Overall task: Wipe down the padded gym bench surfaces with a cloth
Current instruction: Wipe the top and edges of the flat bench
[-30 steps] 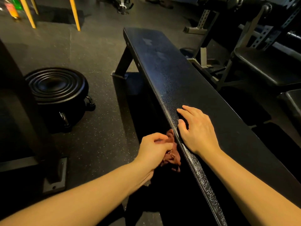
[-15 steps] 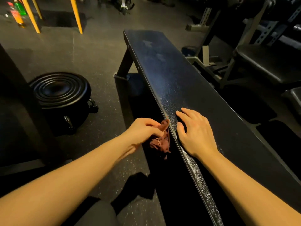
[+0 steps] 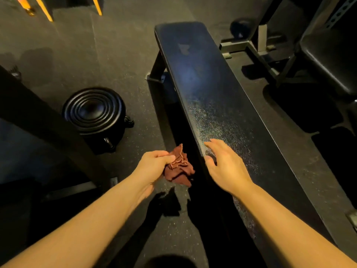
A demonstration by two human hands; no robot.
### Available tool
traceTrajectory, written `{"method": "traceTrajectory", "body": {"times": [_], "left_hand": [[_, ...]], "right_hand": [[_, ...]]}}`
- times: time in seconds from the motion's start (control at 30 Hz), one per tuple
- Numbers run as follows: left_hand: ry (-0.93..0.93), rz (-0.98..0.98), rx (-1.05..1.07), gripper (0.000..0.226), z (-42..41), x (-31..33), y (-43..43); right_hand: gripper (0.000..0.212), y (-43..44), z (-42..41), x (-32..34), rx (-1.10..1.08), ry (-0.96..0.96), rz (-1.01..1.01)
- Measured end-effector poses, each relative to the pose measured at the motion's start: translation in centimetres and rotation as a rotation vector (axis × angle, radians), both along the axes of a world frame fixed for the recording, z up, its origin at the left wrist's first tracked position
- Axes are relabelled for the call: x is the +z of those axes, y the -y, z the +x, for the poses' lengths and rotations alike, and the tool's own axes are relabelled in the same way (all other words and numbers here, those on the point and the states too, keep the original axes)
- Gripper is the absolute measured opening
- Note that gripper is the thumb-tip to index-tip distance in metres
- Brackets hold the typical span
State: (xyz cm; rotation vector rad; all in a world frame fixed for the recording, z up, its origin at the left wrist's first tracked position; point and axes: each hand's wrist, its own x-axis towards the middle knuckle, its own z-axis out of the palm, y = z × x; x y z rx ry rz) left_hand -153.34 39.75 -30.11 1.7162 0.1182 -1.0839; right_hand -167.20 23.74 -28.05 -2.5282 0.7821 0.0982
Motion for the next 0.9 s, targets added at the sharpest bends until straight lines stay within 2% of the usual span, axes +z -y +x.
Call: {"method": "traceTrajectory", "body": {"times": [0.07, 0.17, 0.2, 0.3, 0.4, 0.6, 0.67, 0.7, 0.9], "left_hand": [[-0.036, 0.026, -0.013, 0.014, 1.4, 1.2, 0.4], [-0.039, 0.096, -0.042, 0.044, 4.1, 1.7, 1.7], [-0.018, 0.125, -0.049, 0.046, 5.0, 2.0, 2.4], [0.09, 0.174, -0.032, 0.039, 8.3, 1.3, 4.7], [0.192, 0.172, 0.003, 0.041, 11.4, -0.3, 7.5], [0.219, 0.201, 0.176, 0.041, 15.9, -3.6, 12.5], [0.23, 0.173, 0.233, 0.023, 17.2, -4.7, 13.7], [0.227, 0.131, 0.234, 0.023, 17.9, -5.0, 14.4], [0.173, 0.054, 0.105, 0.042, 22.1, -8.8, 16.9]], "right_hand": [[0.039, 0.4, 1.4, 1.2, 0.007, 0.016, 0.032], [0.034, 1.7, 4.2, 1.7, 0.016, 0.062, 0.077], [0.033, 2.3, 5.4, 1.5, 0.016, 0.072, 0.086], [0.032, 4.8, 9.5, 0.1, 0.022, 0.086, 0.094], [0.029, 7.7, 13.8, -2.2, 0.061, 0.073, 0.083], [0.029, 13.1, 22.0, -5.6, 0.137, 0.053, -0.005], [0.032, 14.9, 24.4, -6.5, 0.146, 0.057, -0.044], [0.034, 15.9, 25.5, -6.9, 0.154, 0.061, -0.071], [0.045, 21.2, 33.7, -8.6, 0.226, 0.088, -0.208]]}}
